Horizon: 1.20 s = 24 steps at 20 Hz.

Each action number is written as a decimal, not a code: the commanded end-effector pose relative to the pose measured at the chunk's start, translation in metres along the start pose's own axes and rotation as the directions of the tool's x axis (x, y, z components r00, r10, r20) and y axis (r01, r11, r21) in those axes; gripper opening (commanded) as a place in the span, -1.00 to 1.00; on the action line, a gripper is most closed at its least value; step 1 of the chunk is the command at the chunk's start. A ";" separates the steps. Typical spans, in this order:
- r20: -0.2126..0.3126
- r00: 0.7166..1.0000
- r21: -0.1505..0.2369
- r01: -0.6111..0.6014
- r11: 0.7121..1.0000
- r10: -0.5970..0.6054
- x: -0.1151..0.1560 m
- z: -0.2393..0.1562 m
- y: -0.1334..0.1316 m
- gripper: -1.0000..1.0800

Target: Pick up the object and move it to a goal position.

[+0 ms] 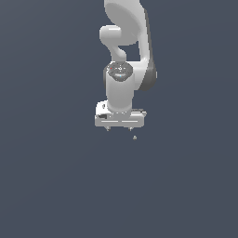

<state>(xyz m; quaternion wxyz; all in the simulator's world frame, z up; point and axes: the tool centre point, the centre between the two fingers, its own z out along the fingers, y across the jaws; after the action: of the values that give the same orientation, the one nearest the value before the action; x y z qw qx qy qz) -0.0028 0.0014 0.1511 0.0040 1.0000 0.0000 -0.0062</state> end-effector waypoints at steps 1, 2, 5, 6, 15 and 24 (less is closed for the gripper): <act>0.000 1.000 0.000 0.000 1.000 0.000 0.000 0.000 0.000 0.92; 0.000 1.000 0.000 0.001 1.000 -0.001 0.000 0.000 0.000 0.92; 0.000 1.000 -0.005 0.008 1.000 -0.008 0.001 0.001 0.001 0.92; 0.000 1.000 -0.008 0.012 1.000 -0.012 0.002 0.001 0.001 0.92; -0.001 1.000 -0.021 0.029 0.999 -0.029 0.005 0.002 0.002 0.92; 0.001 0.995 -0.022 0.101 0.995 -0.101 0.003 0.009 -0.003 0.92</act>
<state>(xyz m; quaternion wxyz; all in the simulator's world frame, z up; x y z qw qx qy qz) 0.0009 0.0027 0.1439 0.0146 0.9990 0.0411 -0.0059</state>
